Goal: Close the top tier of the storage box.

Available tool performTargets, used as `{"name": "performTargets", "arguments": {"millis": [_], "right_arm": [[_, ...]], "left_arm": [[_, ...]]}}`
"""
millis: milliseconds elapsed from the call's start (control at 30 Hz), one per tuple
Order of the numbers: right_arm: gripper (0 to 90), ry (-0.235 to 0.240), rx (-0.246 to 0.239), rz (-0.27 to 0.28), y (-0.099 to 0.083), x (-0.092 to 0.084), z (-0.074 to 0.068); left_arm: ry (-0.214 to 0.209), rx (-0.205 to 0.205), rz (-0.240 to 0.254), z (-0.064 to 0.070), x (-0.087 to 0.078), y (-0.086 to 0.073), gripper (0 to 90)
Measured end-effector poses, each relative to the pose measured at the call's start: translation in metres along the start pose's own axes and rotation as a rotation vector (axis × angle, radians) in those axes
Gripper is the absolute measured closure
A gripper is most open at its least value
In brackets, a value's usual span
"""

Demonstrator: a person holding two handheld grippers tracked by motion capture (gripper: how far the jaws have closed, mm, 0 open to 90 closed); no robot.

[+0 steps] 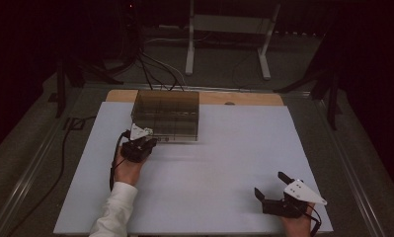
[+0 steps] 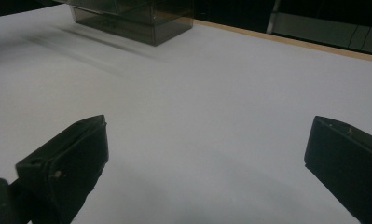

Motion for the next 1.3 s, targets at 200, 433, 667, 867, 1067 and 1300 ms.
{"name": "performTargets", "arguments": {"millis": [200, 433, 667, 867, 1067, 1300], "right_arm": [[0.0, -0.001, -0.001, 0.001, 0.0002, -0.0001, 0.0002], [0.0, -0.001, 0.001, 0.002, 0.0003, -0.0006, 0.0007], [0.0, -0.001, 0.001, 0.001, 0.0003, -0.0005, 0.0006], [0.0, -0.001, 0.000, 0.002, 0.0003, -0.0004, 0.0005], [0.0, -0.001, 0.001, 0.002, 0.0004, -0.0006, 0.0005], [0.0, -0.002, 0.000, 0.002, 0.0004, -0.0006, 0.0004]], "left_arm": [[0.008, 0.000, 0.009, -0.0008, 0.0001, 0.0049, 90.0], [0.016, -0.004, 0.013, -0.0019, 0.0011, 0.0063, 90.0], [0.021, -0.012, 0.015, -0.0038, 0.0022, 0.0060, 90.0], [0.023, -0.018, 0.022, -0.0041, 0.0030, 0.0066, 90.0], [0.027, -0.023, 0.021, -0.0051, 0.0041, 0.0069, 90.0], [0.032, -0.028, 0.028, -0.0061, 0.0055, 0.0081, 90.0]]}}
Point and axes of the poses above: each handheld gripper's, and its own axes: x roughly forward along the jaws, y roughly out of its top, z roughly to its right, the point moved 7 cm from there along x, roughly forward along the jaws, and after that the axes turned 10 degrees about -y, right-handed, at the moved point
